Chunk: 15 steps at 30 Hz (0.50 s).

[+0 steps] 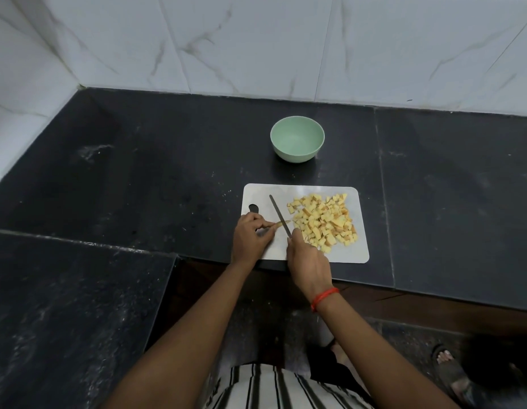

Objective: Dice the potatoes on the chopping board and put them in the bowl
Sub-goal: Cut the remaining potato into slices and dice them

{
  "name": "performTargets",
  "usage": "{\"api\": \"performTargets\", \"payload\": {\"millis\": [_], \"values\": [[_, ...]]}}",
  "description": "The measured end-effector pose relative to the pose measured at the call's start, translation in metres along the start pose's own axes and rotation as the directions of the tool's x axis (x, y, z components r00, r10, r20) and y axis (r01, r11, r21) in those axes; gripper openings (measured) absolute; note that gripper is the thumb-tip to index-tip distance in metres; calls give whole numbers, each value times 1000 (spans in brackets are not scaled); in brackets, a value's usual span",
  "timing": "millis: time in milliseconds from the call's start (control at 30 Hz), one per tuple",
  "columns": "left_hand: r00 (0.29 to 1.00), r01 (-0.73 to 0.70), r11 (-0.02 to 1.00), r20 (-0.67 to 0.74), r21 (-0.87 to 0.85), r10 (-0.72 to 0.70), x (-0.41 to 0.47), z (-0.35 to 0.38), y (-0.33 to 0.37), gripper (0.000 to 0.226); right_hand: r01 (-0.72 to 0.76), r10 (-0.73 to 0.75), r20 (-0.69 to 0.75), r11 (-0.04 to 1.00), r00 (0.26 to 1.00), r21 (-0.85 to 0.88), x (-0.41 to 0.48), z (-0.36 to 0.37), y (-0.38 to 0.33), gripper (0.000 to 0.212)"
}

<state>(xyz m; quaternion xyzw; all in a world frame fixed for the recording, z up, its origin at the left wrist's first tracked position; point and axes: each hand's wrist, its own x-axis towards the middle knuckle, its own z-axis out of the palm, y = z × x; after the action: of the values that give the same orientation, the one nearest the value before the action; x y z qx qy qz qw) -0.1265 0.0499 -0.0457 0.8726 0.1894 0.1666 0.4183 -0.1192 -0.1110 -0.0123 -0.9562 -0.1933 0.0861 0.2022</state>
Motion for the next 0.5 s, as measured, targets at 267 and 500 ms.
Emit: {"api": "performTargets", "payload": {"millis": [267,500], "values": [[1000,7,1000,5,24,-7,0,3,0,14,10,-8,56,999,998,-32,-5,-2,1,15],[1000,8,1000,-2,27,-8,-1,3,3,15,-32,32,67,999,997,-4,-69,-4,24,14]]}}
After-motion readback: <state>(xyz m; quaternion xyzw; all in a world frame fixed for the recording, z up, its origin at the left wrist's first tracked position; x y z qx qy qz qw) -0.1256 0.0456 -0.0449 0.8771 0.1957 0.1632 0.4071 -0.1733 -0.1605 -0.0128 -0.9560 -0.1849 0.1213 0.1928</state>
